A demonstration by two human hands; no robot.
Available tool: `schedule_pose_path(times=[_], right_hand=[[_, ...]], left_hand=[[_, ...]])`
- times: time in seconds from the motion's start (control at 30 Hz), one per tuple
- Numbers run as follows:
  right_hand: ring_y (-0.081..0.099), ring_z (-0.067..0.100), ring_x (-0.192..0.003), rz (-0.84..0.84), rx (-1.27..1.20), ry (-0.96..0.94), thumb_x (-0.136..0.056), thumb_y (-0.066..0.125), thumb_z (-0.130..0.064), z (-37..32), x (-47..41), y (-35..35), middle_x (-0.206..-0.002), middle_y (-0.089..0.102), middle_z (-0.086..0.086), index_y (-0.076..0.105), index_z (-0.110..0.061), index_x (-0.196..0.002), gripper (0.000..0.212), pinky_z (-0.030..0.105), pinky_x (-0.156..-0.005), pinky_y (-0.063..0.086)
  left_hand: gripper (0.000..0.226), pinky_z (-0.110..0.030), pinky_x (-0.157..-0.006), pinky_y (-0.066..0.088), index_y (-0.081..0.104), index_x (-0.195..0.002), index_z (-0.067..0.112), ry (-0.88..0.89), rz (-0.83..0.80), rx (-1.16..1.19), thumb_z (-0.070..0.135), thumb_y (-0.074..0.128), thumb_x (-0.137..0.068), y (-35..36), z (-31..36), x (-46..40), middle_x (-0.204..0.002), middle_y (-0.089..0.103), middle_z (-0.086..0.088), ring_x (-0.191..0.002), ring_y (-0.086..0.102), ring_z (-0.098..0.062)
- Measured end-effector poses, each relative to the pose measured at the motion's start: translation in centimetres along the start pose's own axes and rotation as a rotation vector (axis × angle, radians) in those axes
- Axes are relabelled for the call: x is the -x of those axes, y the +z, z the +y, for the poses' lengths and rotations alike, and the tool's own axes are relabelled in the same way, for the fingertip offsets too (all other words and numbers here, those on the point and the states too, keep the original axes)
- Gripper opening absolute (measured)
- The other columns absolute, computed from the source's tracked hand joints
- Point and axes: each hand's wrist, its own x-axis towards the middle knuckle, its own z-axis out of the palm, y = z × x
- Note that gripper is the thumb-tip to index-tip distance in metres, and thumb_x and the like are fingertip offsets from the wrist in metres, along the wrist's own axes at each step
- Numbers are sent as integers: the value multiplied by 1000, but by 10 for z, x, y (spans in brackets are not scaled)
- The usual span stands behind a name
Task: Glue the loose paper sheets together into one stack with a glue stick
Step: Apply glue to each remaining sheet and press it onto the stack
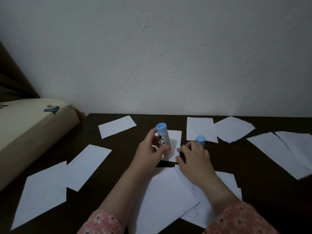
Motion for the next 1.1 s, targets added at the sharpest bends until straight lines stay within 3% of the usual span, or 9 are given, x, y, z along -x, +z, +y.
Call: schedule_pose_path(times=[0.27,0.47,1.1], right_hand=[[30,14,-127,-16,1,-16,-98,40,-39,1,3,0,-135,35,-3,44,-30,-130,33,32,-106,24],[30,13,-127,-14,14,-11,-97,41,-37,-1,3,0,-136,35,-3,44,-31,-129,33,32,-107,25],[29,13,-128,-16,39,-25,-97,38,-39,1,4,1,-138,33,-4,42,-30,-132,35,32,-106,25]], left_hand=[[60,-13,-67,45,33,-140,39,65,-89,-89,21,63,-91,5,5,5,-99,50,21,-90,55,-4],[53,-15,-71,49,37,-133,40,105,-129,-133,22,63,-90,1,5,5,-106,56,11,-92,56,-8],[62,-17,-74,46,32,-137,42,23,-124,-131,20,64,-89,-22,-10,1,-110,52,16,-96,53,-3]])
